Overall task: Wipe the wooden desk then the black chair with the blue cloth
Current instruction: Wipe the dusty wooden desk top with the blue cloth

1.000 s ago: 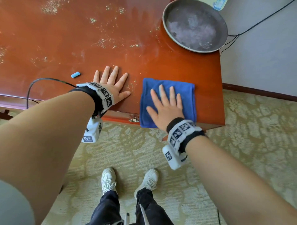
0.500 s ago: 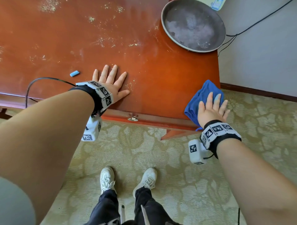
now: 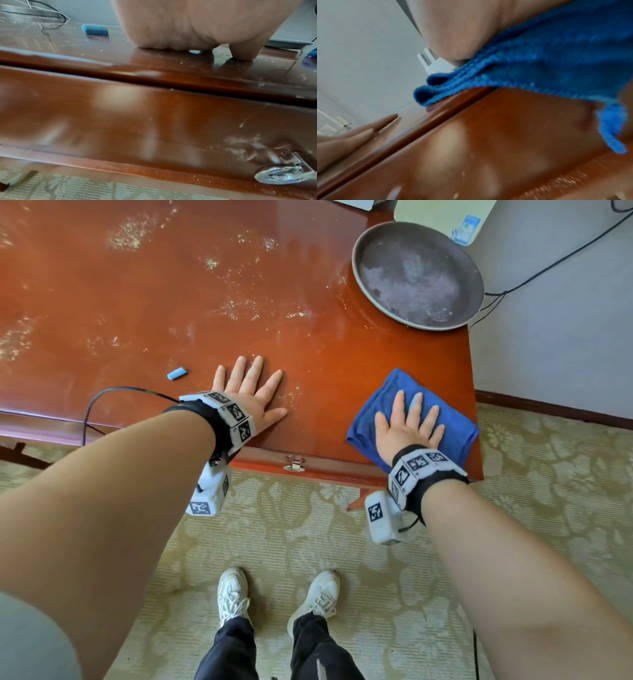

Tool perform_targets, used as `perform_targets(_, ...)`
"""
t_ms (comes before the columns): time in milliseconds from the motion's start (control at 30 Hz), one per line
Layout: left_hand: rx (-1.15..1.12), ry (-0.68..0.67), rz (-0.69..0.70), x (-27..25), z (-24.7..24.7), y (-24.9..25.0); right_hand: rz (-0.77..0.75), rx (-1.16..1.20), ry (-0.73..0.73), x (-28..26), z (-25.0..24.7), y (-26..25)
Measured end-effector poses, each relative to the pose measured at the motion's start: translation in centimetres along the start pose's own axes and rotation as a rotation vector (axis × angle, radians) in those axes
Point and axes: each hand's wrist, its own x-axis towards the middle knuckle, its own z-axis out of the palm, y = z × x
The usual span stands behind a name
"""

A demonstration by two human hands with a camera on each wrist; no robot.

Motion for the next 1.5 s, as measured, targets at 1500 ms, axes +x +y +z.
perform_targets(1500, -0.153, 0.078, -0.177, -0.6, 1.5, -13.1, -0.35, -0.152, 0.005, -1.8, 0.8, -15.8)
